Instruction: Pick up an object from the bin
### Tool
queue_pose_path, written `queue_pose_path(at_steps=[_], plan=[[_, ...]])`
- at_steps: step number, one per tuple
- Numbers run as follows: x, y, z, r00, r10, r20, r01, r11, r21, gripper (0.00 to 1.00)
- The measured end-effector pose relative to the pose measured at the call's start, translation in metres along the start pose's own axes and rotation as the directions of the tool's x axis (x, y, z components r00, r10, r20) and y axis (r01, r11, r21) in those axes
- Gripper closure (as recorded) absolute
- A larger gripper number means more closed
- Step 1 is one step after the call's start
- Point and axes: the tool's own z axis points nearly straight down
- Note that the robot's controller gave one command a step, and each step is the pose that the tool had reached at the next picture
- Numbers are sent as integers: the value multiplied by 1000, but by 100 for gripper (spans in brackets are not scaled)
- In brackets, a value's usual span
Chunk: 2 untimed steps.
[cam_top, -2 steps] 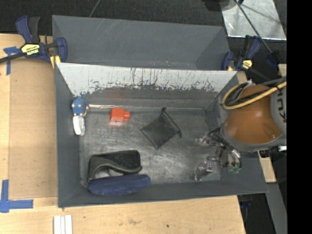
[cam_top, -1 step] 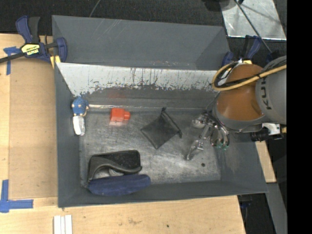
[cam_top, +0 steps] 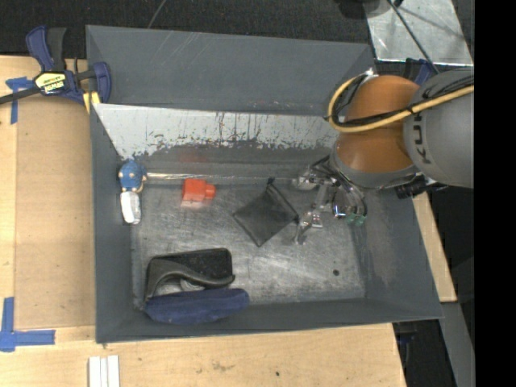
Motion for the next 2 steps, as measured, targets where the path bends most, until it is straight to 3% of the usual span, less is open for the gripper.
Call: queue_pose_path(at_steps=[1,2], plan=[[8,17,24,985,170,-6,-170,985,3,0],[4,17,20,985,170,9,-170,985,1,100]])
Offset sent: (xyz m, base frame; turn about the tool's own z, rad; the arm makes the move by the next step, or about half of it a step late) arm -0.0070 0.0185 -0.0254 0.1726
